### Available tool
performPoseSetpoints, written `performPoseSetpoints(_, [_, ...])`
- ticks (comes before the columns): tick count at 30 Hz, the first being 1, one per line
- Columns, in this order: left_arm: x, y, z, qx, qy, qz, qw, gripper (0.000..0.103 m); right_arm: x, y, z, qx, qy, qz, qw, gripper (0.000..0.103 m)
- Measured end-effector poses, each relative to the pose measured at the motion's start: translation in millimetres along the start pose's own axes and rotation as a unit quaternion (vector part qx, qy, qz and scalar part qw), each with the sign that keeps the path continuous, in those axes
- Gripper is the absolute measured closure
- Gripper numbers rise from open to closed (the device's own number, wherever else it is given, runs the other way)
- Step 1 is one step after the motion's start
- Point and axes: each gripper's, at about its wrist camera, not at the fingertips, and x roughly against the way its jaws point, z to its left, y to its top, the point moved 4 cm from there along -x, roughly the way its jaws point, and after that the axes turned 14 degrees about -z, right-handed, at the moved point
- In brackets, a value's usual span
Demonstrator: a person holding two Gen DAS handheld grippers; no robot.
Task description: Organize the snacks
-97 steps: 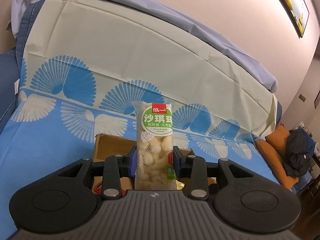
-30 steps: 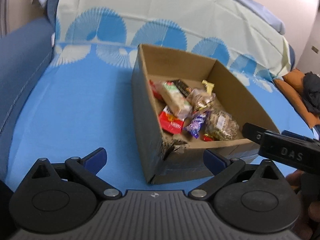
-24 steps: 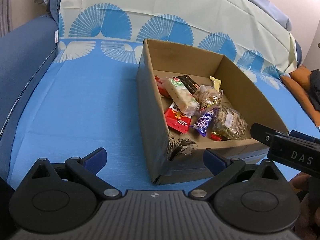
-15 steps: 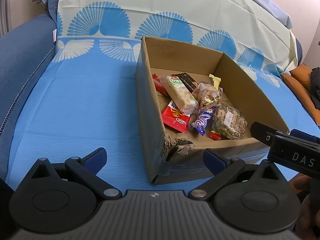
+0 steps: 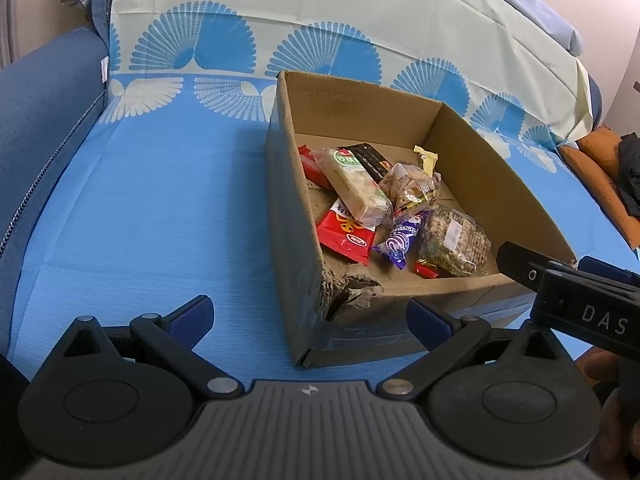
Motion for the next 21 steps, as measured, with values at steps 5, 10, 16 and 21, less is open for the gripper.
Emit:
performPoseSetpoints(5, [-1.2, -0.5, -0.1, -0.001, -0.002, 0.002, 1.0000, 0.001, -0.2, 0.1, -2.1, -0.001, -0.002, -0.001, 1.000, 0.001])
performPoseSetpoints(10, [-1.8, -0.6, 0.1, 0.000, -0.002, 0.003, 1.0000, 0.001, 0.0, 0.1, -2.5, 0.000, -0.003, -0.001, 1.000, 0.001])
performPoseSetpoints(16, [-2.2, -0.9, 0.3, 0.002, -0.003, 0.004, 1.0000, 0.001, -0.4, 0.2, -3.2, -0.001, -0.004, 0.000, 1.000, 0.001])
performPoseSetpoints(21, [-2.1, -1.7, -0.8, 0.000, -0.003, 0.004, 1.0000, 0.001, -0.5, -0.2, -3.7, -0.001, -0.005, 0.000, 1.000, 0.001])
